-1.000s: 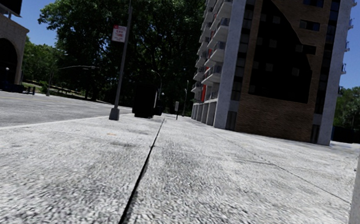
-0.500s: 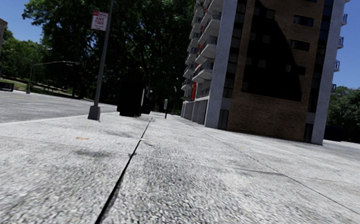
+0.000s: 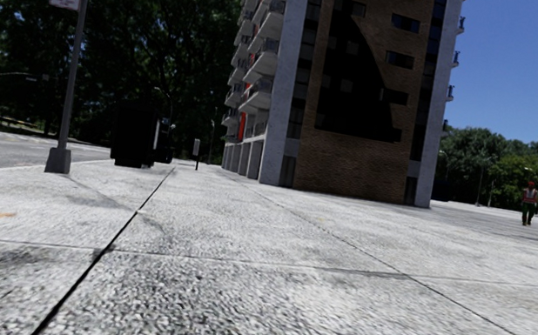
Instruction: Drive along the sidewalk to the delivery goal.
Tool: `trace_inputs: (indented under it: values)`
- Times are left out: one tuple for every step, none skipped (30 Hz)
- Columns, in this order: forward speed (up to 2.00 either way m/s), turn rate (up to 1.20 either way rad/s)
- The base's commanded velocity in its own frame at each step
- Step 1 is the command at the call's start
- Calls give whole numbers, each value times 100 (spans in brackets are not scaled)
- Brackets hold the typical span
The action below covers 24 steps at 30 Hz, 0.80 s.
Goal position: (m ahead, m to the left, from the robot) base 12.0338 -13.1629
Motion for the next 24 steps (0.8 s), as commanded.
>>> trace_inputs:
  values:
    - [200, -40]
    - [200, -40]
    - [200, -40]
    - [200, -40]
    - [200, -40]
    - [200, -40]
    - [200, -40]
    - [200, -40]
    - [200, -40]
    - [200, -40]
    - [200, -40]
    - [200, -40]
    - [200, -40]
    - [200, -40]
    - [200, -40]
    - [200, -40]
    - [200, -40]
    - [200, -40]
    - [200, -40]
    - [200, -40]
    - [200, -40]
    - [200, -40]
    - [200, -40]
    - [200, -40]
